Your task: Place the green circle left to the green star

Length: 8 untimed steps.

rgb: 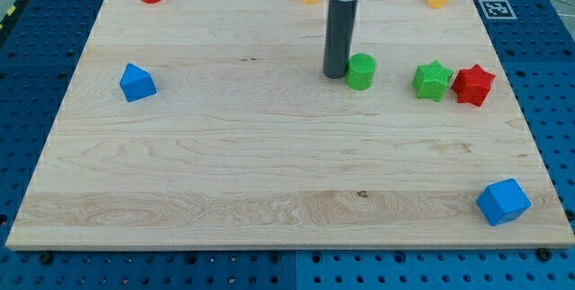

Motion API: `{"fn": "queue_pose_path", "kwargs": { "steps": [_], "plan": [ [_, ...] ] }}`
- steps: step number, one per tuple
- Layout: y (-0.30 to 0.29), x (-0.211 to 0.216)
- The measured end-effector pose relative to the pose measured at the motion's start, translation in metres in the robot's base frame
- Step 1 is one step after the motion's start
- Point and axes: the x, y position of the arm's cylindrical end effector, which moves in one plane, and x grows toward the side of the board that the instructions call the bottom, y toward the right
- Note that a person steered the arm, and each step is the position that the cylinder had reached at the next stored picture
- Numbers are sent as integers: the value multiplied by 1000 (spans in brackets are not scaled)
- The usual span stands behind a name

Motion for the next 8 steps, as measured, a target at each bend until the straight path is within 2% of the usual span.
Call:
{"fn": "queue_pose_path", "kwargs": {
  "steps": [1, 2, 3, 4, 8],
  "plan": [
    [18, 3],
    [-5, -6],
    [-6, -40],
    [25, -52],
    [32, -14]
  ]
}}
